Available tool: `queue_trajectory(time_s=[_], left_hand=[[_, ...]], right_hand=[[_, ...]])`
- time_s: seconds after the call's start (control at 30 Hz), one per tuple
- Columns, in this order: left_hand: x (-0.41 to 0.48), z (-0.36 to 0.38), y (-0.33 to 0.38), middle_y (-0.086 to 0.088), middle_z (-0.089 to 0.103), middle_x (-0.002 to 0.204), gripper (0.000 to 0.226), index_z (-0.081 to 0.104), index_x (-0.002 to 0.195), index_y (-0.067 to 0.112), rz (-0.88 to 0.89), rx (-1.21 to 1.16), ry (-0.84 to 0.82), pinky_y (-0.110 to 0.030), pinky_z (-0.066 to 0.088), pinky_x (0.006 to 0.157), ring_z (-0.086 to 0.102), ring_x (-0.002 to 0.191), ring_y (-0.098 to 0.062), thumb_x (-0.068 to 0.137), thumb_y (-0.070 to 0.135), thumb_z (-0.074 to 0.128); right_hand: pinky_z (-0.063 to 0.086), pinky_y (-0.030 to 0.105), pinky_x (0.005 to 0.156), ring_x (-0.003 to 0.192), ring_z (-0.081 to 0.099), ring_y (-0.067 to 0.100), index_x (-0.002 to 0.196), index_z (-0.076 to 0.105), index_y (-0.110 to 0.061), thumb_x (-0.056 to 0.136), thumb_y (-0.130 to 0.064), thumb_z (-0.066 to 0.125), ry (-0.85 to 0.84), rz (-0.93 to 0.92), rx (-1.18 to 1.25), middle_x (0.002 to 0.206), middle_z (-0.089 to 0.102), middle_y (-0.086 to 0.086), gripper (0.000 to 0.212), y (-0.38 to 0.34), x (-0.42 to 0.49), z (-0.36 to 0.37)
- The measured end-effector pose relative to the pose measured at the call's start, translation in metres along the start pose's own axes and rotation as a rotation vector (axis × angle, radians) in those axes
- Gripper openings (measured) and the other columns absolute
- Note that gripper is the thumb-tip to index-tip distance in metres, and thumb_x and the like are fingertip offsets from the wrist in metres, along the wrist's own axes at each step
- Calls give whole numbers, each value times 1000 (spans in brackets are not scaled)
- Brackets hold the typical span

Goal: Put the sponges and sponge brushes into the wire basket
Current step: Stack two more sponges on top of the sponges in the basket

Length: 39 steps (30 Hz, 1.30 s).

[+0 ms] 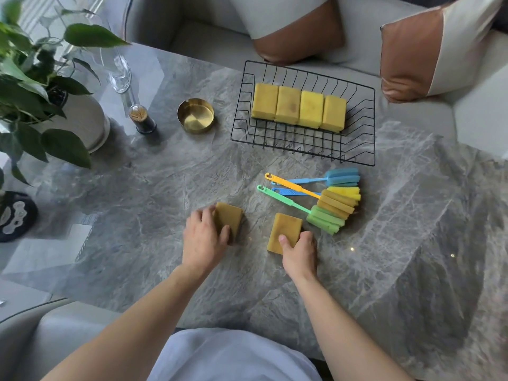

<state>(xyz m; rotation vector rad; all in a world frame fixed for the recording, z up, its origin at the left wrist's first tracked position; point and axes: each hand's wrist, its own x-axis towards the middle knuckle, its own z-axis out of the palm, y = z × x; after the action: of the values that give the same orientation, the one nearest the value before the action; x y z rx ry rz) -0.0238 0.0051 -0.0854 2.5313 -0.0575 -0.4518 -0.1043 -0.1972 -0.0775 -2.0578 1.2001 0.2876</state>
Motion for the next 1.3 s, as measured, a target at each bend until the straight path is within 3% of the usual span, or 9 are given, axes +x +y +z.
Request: queue_trajectory(time_s=[0.23, 0.47, 0.6, 0.73, 0.93, 1.07, 1.13, 1.2, 1.3], left_hand=[[8, 0, 2, -4, 65, 97, 32, 58, 109, 15, -161, -262, -68, -34, 45, 69, 60, 86, -22, 85, 29, 75], [27, -25, 41, 0, 67, 83, 21, 56, 98, 27, -217, -550, -7, -26, 45, 59, 66, 74, -15, 88, 21, 74], [66, -51, 81, 3, 66, 79, 23, 57, 95, 31, -131, -647, 66, -15, 43, 56, 62, 65, -2, 87, 22, 76], [123, -65, 127, 4, 69, 80, 22, 58, 98, 25, -87, -723, 76, -16, 46, 58, 63, 64, 2, 85, 24, 76], [216, -70, 180, -11, 70, 102, 26, 59, 107, 13, -102, -671, 16, -47, 58, 82, 69, 93, -27, 88, 26, 70], [265, -64, 202, -9, 71, 93, 20, 65, 98, 8, -130, -551, 39, -44, 57, 80, 67, 85, -26, 86, 25, 69], [284, -60, 207, -11, 68, 85, 21, 69, 94, 4, -145, -526, 33, -45, 57, 79, 63, 77, -27, 86, 23, 68], [298, -54, 209, -12, 70, 85, 23, 70, 91, 2, -143, -481, 31, -45, 57, 79, 65, 80, -29, 86, 24, 68], [313, -47, 210, -11, 74, 95, 22, 72, 100, 8, -120, -413, 47, -39, 58, 83, 69, 91, -30, 87, 26, 67]], right_hand=[[31, 28, 71, 93, 53, 25, 96, 44, -13, 92, -26, 67, -38, -79, 70, 93, 51, -4, 27, -6, -3, -4], [39, 21, 67, 85, 54, 16, 101, 47, -13, 94, -21, 65, -104, -221, 217, 96, 58, 2, 21, -19, 2, -33], [43, 11, 68, 80, 58, -2, 103, 50, -16, 93, -20, 66, -4, -273, 357, 93, 62, -3, 19, -49, 23, -62], [41, 7, 64, 72, 56, -12, 99, 49, -20, 92, -19, 68, 135, -336, 426, 88, 61, -9, 20, -90, 66, -90], [40, 30, 66, 78, 55, 9, 94, 47, -26, 95, -32, 62, 118, -333, 379, 89, 58, -9, 16, -160, 143, -109], [38, 30, 73, 84, 53, 20, 104, 46, -14, 96, -30, 59, 92, -290, 356, 95, 55, -1, 22, -200, 192, -102], [37, 28, 66, 80, 52, 18, 103, 45, -14, 97, -30, 58, 89, -275, 330, 95, 54, 0, 21, -214, 212, -98], [36, 27, 62, 80, 53, 18, 102, 46, -15, 97, -31, 57, 84, -260, 303, 95, 56, 0, 21, -226, 229, -95], [37, 29, 73, 89, 54, 22, 108, 48, -14, 97, -33, 56, 51, -240, 291, 104, 59, 3, 23, -236, 250, -88]])
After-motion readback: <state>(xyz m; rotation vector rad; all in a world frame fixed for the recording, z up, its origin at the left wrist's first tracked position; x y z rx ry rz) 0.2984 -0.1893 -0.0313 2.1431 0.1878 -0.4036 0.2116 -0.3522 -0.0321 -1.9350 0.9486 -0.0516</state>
